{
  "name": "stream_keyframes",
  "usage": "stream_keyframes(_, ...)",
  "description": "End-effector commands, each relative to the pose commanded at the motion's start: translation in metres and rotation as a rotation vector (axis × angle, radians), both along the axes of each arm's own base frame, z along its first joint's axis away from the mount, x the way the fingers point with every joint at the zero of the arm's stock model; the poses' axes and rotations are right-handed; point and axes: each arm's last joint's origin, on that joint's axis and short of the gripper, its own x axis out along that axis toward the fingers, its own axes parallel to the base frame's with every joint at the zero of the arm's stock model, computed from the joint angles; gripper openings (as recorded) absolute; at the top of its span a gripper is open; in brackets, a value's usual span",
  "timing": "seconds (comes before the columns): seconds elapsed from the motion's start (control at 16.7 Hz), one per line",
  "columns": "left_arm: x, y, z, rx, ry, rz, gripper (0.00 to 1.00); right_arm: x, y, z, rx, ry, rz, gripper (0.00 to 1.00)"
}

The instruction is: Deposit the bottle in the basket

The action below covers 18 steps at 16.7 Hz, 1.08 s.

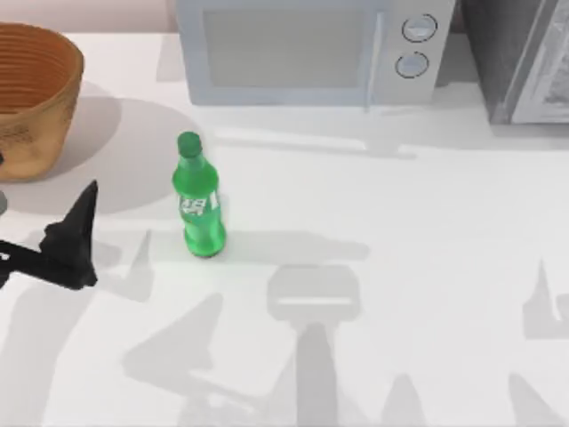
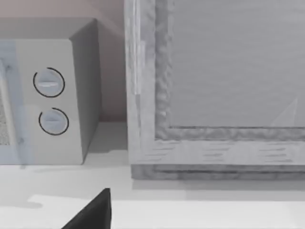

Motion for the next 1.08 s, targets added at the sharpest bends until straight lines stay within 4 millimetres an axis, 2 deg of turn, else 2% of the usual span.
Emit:
stream_keyframes(0.24,0.031,-0.008,-0.018,0.005,0.016,-0.134,1.00,0.000,0.000,0.000,0.000,0.000,0.000,1.00)
stream_keyframes(0.54,0.058,-0.018,-0.053,0.009,0.031,-0.284,1.00,0.000,0.000,0.000,0.000,0.000,0.000,1.00)
stream_keyframes(0.84,0.069,-0.025,-0.087,0.010,0.039,-0.393,1.00,0.000,0.000,0.000,0.000,0.000,0.000,1.00)
stream_keyframes(1.08,0.071,-0.027,-0.103,0.010,0.041,-0.438,1.00,0.000,0.000,0.000,0.000,0.000,0.000,1.00)
